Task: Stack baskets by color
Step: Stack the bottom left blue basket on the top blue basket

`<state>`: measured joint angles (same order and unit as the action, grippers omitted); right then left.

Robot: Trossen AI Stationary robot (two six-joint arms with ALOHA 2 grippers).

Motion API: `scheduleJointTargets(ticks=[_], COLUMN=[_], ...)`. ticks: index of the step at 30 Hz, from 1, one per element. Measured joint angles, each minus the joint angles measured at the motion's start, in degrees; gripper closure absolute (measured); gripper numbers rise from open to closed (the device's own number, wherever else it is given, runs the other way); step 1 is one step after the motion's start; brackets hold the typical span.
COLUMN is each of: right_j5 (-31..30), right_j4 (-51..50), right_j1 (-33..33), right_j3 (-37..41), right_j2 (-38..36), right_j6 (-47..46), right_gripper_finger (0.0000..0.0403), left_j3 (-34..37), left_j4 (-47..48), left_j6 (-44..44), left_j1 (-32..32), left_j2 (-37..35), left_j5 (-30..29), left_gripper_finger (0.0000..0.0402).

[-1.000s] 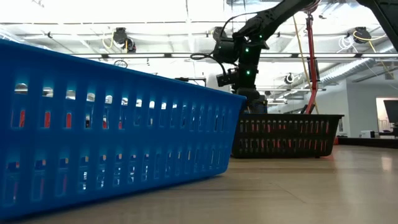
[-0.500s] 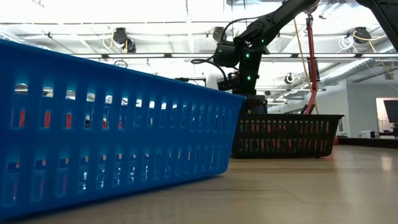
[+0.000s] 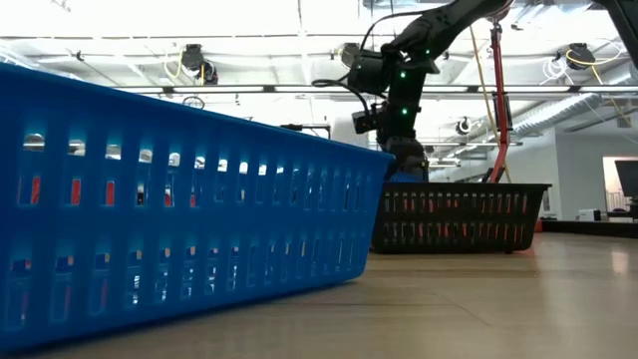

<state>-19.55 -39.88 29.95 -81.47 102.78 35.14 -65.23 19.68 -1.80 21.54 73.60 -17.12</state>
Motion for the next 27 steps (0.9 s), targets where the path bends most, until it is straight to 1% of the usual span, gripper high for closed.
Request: scheduleJointTargets(ticks=[15,17,27], right_j5=[0.7,1.7,1.7], right_j4=[-2.3,-2.4,-2.4], right_j1=[-0.1,-0.2,-0.2], right_j3=[0.0,0.0,0.0], right_j2=[0.8,1.3,1.4], right_j6=[-1.2,-1.3,-1.4], right_gripper_finger=[0.0396,0.0393,0.0375], left_j3=[0.0,0.0,0.0], left_j4=[-0.2,-0.2,-0.3], left_j6=[0.2,0.2,0.1], left_j1=[-0.5,-0.5,-0.5], left_j2=[0.0,0.0,0.0], left_j5=[0.0,0.0,0.0], left_gripper_finger=[0.0385,0.0385,0.0385])
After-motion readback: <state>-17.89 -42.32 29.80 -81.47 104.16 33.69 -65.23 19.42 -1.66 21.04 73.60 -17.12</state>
